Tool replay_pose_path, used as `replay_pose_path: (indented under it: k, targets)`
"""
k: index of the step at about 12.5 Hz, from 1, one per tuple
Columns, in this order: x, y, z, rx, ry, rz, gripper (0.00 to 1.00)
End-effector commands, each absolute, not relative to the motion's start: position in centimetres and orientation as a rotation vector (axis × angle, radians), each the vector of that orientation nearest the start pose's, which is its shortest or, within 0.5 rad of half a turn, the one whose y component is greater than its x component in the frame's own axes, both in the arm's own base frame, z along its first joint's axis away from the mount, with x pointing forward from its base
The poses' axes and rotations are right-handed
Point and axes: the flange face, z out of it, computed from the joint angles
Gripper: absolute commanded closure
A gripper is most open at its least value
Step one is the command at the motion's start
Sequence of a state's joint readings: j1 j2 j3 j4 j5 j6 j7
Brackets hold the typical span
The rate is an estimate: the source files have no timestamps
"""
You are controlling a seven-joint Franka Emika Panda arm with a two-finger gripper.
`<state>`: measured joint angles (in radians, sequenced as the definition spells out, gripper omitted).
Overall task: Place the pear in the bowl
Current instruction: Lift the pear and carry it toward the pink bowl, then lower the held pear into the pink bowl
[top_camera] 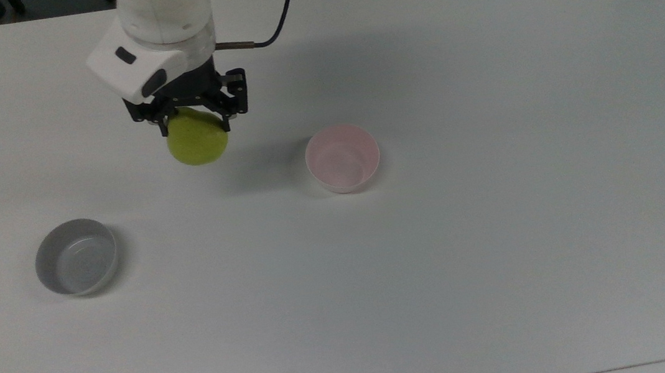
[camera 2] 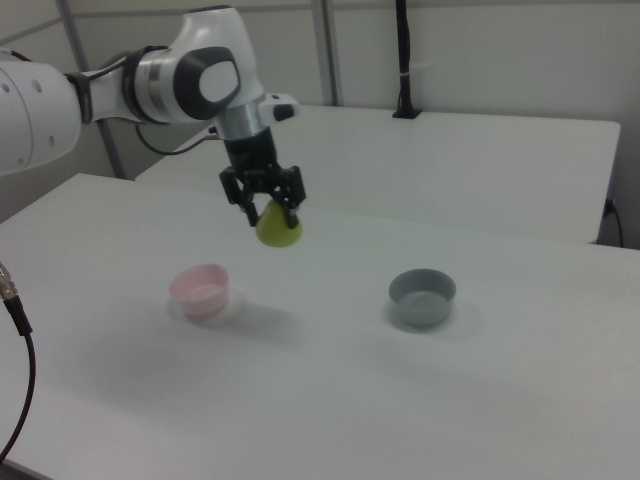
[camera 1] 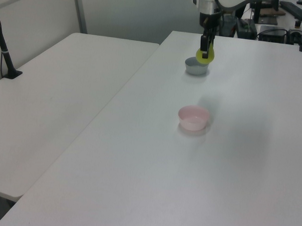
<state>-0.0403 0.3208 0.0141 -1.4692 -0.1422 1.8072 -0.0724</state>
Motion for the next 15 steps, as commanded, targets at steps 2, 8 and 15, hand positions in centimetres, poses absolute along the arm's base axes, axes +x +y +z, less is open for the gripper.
replay_pose_path:
  k: [2, 8, 15]
  targets:
    - [64.1, 5.5, 50.6, -3.271, -0.213, 0.03, 0.6]
    - [61.8, 13.9, 50.6, -3.269, -0.307, 0.069, 0.59]
    - [61.4, 15.5, 46.8, -3.265, -0.357, 0.099, 0.59]
